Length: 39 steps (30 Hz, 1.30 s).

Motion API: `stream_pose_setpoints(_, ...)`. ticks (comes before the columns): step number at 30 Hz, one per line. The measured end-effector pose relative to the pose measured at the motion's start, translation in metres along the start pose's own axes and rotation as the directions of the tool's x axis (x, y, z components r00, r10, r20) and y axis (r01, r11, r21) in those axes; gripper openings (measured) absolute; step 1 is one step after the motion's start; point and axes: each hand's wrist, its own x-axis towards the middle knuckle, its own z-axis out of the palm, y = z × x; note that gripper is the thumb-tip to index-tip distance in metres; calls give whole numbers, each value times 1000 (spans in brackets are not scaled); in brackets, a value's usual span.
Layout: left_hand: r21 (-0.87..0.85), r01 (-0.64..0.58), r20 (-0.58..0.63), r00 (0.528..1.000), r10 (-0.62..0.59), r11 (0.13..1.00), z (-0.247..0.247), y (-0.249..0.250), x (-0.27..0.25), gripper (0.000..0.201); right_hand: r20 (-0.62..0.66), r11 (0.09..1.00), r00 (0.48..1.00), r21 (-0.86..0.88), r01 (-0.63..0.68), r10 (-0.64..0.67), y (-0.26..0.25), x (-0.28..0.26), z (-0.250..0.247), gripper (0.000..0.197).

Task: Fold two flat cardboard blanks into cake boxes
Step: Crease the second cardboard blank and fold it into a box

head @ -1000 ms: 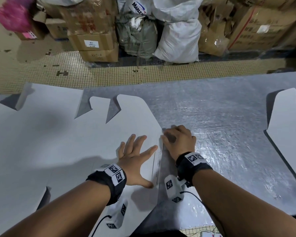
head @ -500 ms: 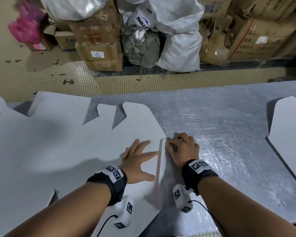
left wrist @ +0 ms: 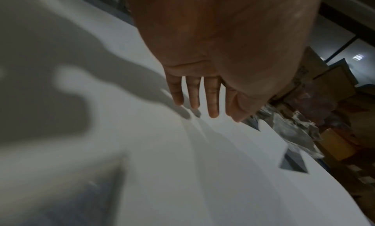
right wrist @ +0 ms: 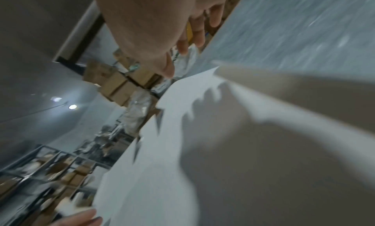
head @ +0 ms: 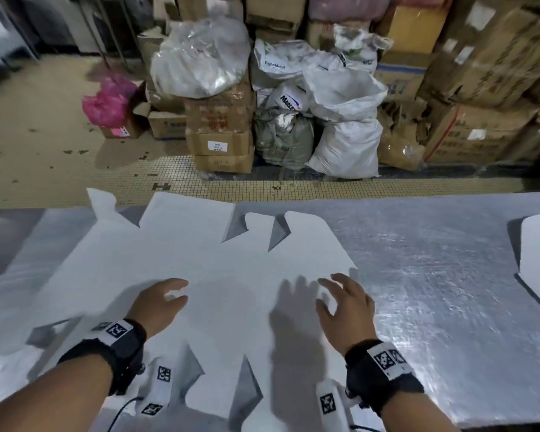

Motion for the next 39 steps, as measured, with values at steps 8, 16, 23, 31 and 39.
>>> stream_pose_setpoints(8,558,140,-78,990,-117,818,-97,-115,-35,59,459,998,888,-37,50,-27,-126,-81,66,44)
stream_pose_setpoints(16,524,162,0,982,-190,836,-127,-165,-68,73,605,976,793,-203,74,66,-159,-129,104,52)
stream_pose_setpoints(23,316,36,153,984,-89,948,-112,-140,-77,57,429,918,883,-397,-5,191,-147,-99,97,72)
stream_pose_setpoints(31,403,-166,137,983,120,900,-78,-122,-63,20,580,956,814,-255,148,28,-157,-117,119,56)
stream_pose_setpoints(39,614,-227,235,967,99,756,-68,-117,-58,48,528,892,838,-434,129,135,-95,-82,82,73)
